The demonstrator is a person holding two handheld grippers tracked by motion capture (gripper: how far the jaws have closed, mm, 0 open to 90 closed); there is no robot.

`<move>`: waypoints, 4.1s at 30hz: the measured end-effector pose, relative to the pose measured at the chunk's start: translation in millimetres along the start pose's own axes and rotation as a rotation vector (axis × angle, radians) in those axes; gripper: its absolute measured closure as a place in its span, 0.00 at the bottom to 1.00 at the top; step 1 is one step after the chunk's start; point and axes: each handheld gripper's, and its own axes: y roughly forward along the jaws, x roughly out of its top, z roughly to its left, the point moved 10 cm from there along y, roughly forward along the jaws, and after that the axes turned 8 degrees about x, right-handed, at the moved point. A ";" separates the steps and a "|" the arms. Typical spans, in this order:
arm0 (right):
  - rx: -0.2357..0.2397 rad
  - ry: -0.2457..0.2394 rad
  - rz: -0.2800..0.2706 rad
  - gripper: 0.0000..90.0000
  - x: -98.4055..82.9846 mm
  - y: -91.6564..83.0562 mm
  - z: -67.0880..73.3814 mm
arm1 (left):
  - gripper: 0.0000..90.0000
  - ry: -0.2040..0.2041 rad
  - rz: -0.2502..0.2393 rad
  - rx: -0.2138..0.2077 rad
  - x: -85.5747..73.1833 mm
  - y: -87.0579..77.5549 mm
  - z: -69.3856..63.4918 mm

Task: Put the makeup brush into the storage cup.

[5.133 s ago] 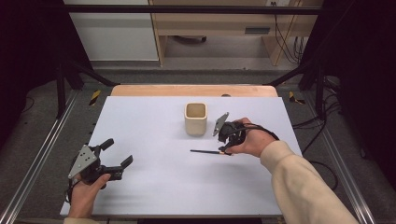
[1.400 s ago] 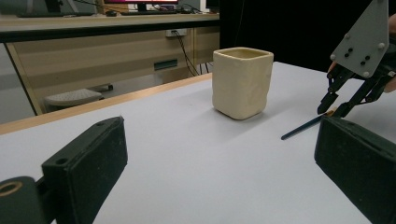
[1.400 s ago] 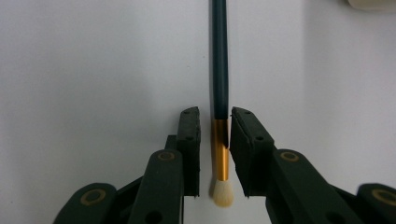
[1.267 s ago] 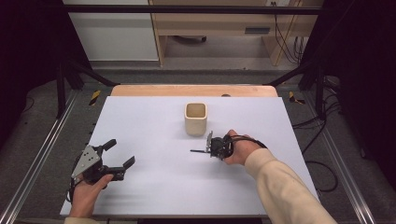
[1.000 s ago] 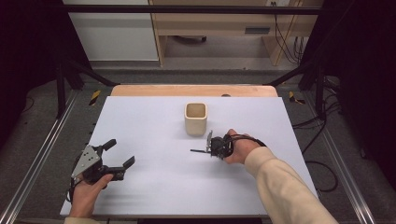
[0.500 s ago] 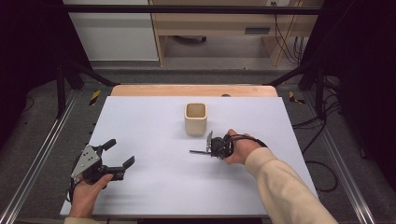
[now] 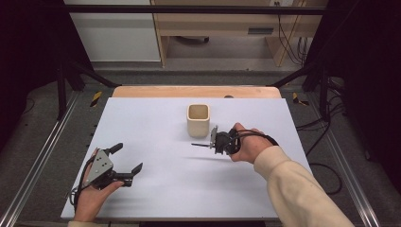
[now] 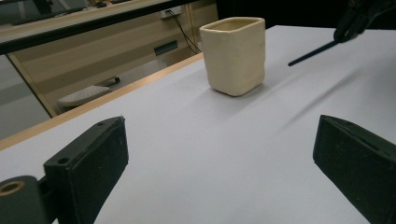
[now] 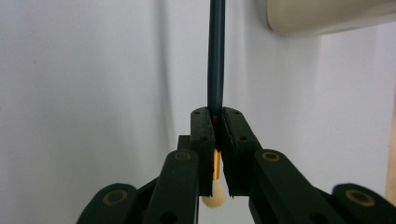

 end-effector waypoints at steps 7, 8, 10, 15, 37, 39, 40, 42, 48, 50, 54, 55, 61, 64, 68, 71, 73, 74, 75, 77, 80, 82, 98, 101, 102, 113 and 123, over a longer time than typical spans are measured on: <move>-0.013 -0.007 0.019 0.93 -3.1 -18.0 -3.2 | 0.04 0.052 0.006 -0.004 17.7 8.2 -11.2; -0.015 -0.007 0.027 0.93 -5.0 -22.0 -6.2 | 0.04 0.069 0.009 -0.011 23.2 13.0 -12.6; -0.015 0.005 0.037 0.93 -6.6 -24.8 -8.1 | 0.04 0.082 0.013 -0.019 27.3 17.5 -13.9; -0.017 0.009 0.044 0.93 -6.2 -34.5 -15.5 | 0.04 0.116 0.029 -0.037 37.0 29.6 -17.7; -0.036 -0.055 0.035 0.93 50.0 -82.5 -37.0 | 0.12 0.272 0.054 -0.080 84.0 44.4 -25.6; -0.039 -0.053 0.044 0.93 51.5 -85.9 -39.8 | 0.12 0.312 0.064 -0.075 89.8 47.0 -26.2; -0.035 -0.051 0.051 0.93 51.7 -87.3 -40.2 | 0.12 0.326 0.063 -0.072 92.1 47.7 -26.9; -0.035 -0.055 0.045 0.93 52.8 -87.4 -40.9 | 0.13 0.343 0.064 -0.068 94.2 48.2 -27.4; -0.027 -0.063 0.056 0.93 57.0 -89.8 -37.8 | 0.21 0.419 0.064 -0.043 107.7 51.1 -35.7; -0.023 -0.059 0.063 0.93 56.8 -90.8 -37.2 | 0.23 0.426 0.061 -0.043 109.0 51.5 -38.0; -0.018 -0.062 0.060 0.93 59.8 -92.4 -36.1 | 0.28 0.486 0.058 -0.025 111.3 54.9 -44.8; -0.015 -0.063 0.056 0.93 60.8 -92.5 -35.9 | 0.29 0.494 0.060 -0.026 111.1 56.2 -46.1; -0.003 -0.060 0.060 0.93 66.0 -95.7 -33.8 | 0.38 0.579 0.088 0.001 106.2 63.7 -50.9; 0.005 -0.060 0.062 0.93 70.0 -94.8 -31.5 | 0.41 0.619 0.094 0.023 105.0 67.1 -52.6; 0.017 -0.063 0.071 0.93 73.2 -92.8 -28.7 | 0.45 0.677 0.082 0.044 106.9 71.5 -58.6; 0.023 -0.058 0.075 0.93 74.9 -93.1 -27.7 | 0.48 0.688 0.080 0.043 106.9 72.8 -62.0; 0.027 -0.056 0.068 0.93 77.3 -92.7 -27.2 | 0.51 0.707 0.078 0.042 106.7 74.6 -65.3; 0.034 -0.050 0.067 0.93 78.6 -92.5 -26.0 | 0.52 0.713 0.077 0.044 106.6 75.6 -66.8; 0.037 -0.050 0.072 0.93 78.5 -92.9 -25.6 | 0.53 0.736 0.083 0.058 105.8 76.3 -67.5; 0.042 -0.045 0.074 0.93 78.4 -93.0 -25.0 | 0.55 0.752 0.083 0.063 105.7 76.8 -68.2; 0.050 -0.037 0.082 0.93 77.9 -93.6 -24.1 | 0.57 0.787 0.074 0.080 103.9 79.5 -74.3; 0.050 -0.033 0.080 0.93 78.2 -93.1 -24.0 | 0.57 0.805 0.073 0.086 103.9 80.5 -77.4; 0.059 -0.036 0.095 0.93 79.5 -92.1 -21.3 | 0.60 0.812 0.045 0.109 106.4 89.7 -91.4; 0.061 -0.033 0.100 0.93 79.4 -92.3 -20.5 | 0.61 0.821 0.044 0.102 106.4 91.1 -95.0; 0.062 -0.031 0.092 0.93 80.1 -91.7 -20.2 | 0.61 0.819 0.041 0.098 106.4 91.7 -96.8; 0.075 -0.030 0.089 0.93 82.2 -88.9 -17.3 | 0.62 0.857 0.031 0.117 109.1 95.7 -101.1; 0.081 -0.036 0.096 0.93 82.0 -89.3 -15.5 | 0.66 0.850 0.028 0.104 110.1 97.2 -102.9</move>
